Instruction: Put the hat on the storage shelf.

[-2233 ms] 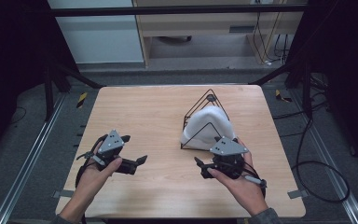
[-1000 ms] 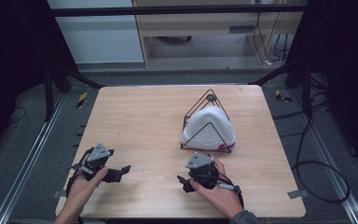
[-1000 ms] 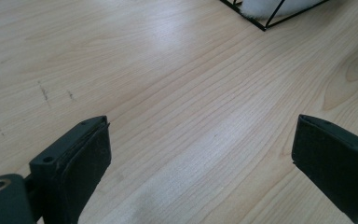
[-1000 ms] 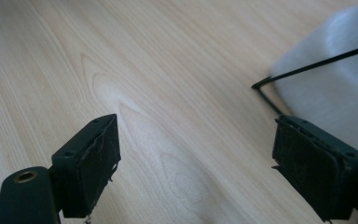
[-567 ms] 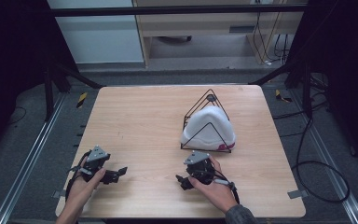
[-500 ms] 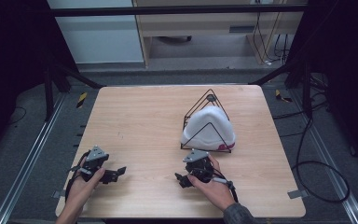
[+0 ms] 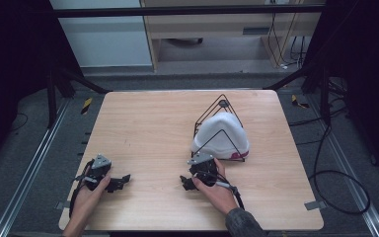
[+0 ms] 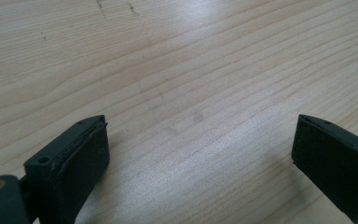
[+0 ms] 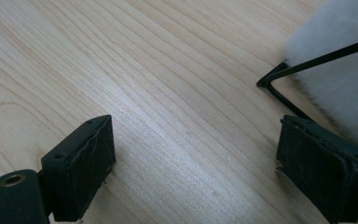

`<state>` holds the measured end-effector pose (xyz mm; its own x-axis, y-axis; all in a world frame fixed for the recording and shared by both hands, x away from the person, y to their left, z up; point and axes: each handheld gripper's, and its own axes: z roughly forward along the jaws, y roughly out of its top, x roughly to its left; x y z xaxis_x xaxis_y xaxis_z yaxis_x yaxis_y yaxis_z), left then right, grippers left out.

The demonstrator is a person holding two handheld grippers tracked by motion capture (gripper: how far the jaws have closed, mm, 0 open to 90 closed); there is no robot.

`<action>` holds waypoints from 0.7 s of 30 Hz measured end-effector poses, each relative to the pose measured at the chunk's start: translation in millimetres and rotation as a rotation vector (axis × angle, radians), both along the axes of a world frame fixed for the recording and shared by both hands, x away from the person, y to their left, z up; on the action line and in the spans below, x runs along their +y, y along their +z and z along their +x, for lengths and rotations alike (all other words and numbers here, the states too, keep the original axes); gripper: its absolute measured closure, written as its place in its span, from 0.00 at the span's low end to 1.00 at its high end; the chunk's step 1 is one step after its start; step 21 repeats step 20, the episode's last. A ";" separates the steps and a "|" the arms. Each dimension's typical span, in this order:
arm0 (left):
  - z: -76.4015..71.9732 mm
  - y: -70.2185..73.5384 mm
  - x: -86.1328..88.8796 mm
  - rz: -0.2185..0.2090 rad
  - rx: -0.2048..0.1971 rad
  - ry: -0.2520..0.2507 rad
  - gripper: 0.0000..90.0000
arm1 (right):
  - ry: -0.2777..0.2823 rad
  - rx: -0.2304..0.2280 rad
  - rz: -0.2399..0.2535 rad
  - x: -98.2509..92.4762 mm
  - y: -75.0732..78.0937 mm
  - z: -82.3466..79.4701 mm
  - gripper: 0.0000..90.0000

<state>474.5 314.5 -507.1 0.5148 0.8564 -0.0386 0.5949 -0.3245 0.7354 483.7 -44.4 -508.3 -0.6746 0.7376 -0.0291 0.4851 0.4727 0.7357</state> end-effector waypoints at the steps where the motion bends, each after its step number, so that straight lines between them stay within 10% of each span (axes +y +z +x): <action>1: 0.3 -0.1 0.0 0.000 0.000 0.003 0.04 | -0.002 0.004 0.000 0.6 -0.9 -0.1 0.12; 21: -3.0 -1.3 -7.7 0.070 -0.009 0.029 0.02 | -0.006 0.012 0.020 2.9 -3.5 -8.4 0.10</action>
